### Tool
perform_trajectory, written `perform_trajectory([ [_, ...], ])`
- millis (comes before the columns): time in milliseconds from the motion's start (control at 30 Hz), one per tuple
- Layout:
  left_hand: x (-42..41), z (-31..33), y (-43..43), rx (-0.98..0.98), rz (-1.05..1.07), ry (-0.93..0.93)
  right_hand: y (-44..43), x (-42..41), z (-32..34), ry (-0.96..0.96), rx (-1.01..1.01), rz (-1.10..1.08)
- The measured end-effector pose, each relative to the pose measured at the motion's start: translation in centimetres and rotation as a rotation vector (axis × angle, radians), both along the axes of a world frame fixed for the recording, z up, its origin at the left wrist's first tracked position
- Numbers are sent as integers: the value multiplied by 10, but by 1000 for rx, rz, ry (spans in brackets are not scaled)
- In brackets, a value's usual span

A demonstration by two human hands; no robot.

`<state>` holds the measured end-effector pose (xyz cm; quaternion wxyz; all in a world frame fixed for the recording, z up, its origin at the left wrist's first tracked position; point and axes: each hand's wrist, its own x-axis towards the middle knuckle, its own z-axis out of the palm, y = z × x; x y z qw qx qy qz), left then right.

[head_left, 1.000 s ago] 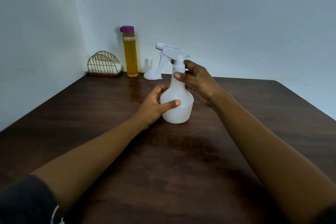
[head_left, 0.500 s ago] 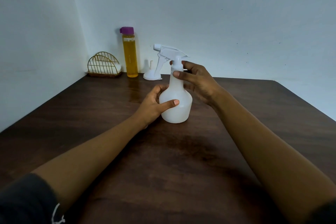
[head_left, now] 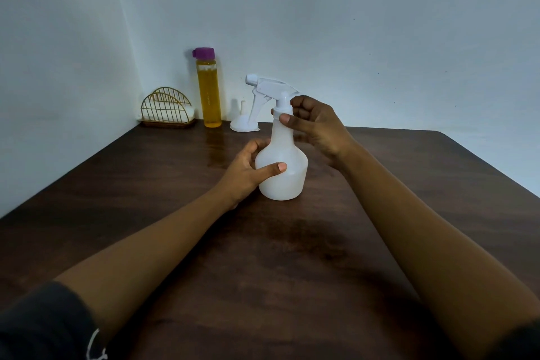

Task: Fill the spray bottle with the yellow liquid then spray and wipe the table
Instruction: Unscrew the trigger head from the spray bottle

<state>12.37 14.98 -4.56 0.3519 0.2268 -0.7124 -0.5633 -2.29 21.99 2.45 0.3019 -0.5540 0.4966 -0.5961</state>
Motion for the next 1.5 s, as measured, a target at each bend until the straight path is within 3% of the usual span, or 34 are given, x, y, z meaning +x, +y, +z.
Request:
perform_trajectory([
  [433, -2, -2, -2, -2, 24, -34, 2, 13, 30, 157, -165, -43],
  [800, -3, 10, 1, 22, -8, -99, -3, 35, 95, 84, -190, -62],
  [1233, -13, 18, 4, 71, -8, -83, -13, 57, 138, 304, -183, -154],
  [1500, -19, 34, 19, -68, 39, -132, -9, 64, 135, 410, -162, -184],
])
